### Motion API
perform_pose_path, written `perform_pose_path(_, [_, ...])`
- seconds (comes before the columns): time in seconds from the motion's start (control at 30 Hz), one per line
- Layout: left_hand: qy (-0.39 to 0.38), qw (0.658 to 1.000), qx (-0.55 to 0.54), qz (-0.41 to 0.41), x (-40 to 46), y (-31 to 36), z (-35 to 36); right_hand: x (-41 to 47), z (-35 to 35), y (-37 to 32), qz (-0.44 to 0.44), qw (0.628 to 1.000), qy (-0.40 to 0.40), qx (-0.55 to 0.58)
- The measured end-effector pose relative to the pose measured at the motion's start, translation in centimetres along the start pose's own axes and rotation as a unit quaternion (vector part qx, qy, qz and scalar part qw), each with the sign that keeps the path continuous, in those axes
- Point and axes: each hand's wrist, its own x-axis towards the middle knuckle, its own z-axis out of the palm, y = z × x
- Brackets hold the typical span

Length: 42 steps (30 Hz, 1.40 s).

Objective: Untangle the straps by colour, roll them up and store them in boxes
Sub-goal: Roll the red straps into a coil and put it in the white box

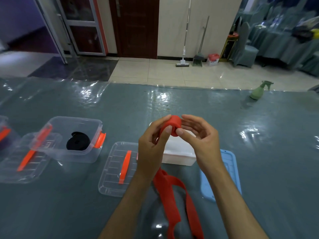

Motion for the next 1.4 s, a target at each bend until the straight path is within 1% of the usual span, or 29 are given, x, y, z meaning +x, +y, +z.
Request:
perform_pose_path(0.1, [-0.008,1.0,-0.005,0.003,-0.2,0.1,0.0,0.0,0.2,0.0,-0.015,1.0,0.005,0.015])
perform_pose_path(0.2, [-0.06,0.998,0.014,0.006,0.3,0.2,-0.4,-0.3,0.5,0.4,0.01,0.998,0.033,0.047])
perform_pose_path(0.27, [-0.095,0.993,0.061,0.023,0.7,0.1,-1.0,-0.4,0.5,0.6,0.038,0.997,0.023,0.06])
perform_pose_path(0.37, [-0.159,0.978,0.129,0.046,1.0,0.0,-1.7,-0.2,0.1,0.4,0.053,0.998,-0.002,0.044])
perform_pose_path(0.43, [-0.196,0.968,0.149,0.052,1.0,0.0,-1.8,0.1,-0.4,0.0,0.053,0.998,-0.001,0.033])
perform_pose_path(0.5, [-0.211,0.965,0.151,0.046,1.0,0.0,-1.6,0.2,-0.6,-0.4,0.04,0.999,0.0,0.014])
perform_pose_path(0.57, [-0.201,0.967,0.148,0.045,1.0,0.0,-1.2,0.1,-0.5,-0.4,0.034,0.999,-0.001,0.02])
perform_pose_path(0.63, [-0.166,0.975,0.137,0.051,1.1,0.0,-1.0,-0.1,-0.3,-0.1,0.041,0.998,0.0,0.042])
perform_pose_path(0.67, [-0.141,0.982,0.116,0.043,1.2,0.1,-0.9,-0.2,-0.4,0.0,0.048,0.998,0.003,0.049])
perform_pose_path(0.73, [-0.097,0.994,0.046,0.011,1.3,0.2,-0.8,-0.1,-0.8,0.0,0.05,0.998,0.013,0.02])
perform_pose_path(0.8, [-0.079,0.997,0.008,0.016,1.5,0.2,-0.9,0.2,-1.3,-0.5,0.042,0.999,0.012,-0.02])
perform_pose_path(0.87, [-0.084,0.996,-0.016,0.029,1.6,0.0,-1.1,0.5,-1.5,-1.2,0.037,0.999,0.003,-0.03])
perform_pose_path(0.93, [-0.088,0.995,-0.042,0.021,1.9,0.1,-1.0,0.6,-1.4,-1.5,0.019,0.999,0.003,-0.035])
perform_pose_path(1.0, [-0.092,0.995,-0.041,0.006,2.3,0.3,-1.0,0.6,-1.1,-1.3,0.009,1.0,0.014,-0.02])
perform_pose_path(1.07, [-0.109,0.993,-0.036,-0.005,2.8,0.6,-1.2,0.5,-0.8,-1.0,0.023,1.0,0.02,0.009])
perform_pose_path(1.13, [-0.123,0.991,-0.044,-0.01,3.3,1.0,-1.6,0.5,-0.9,-0.9,0.047,0.998,0.008,0.028])
perform_pose_path(1.27, [-0.12,0.991,-0.062,-0.016,3.0,1.1,-1.5,0.9,-1.6,-1.4,0.048,0.999,-0.02,-0.015])
perform_pose_path(1.33, [-0.111,0.992,-0.051,-0.027,2.8,0.7,-1.2,1.0,-1.3,-1.7,0.032,0.999,-0.007,-0.014])
perform_pose_path(1.4, [-0.115,0.992,-0.035,-0.039,3.1,0.7,-1.2,1.0,-0.9,-1.5,0.025,1.0,0.015,0.01])
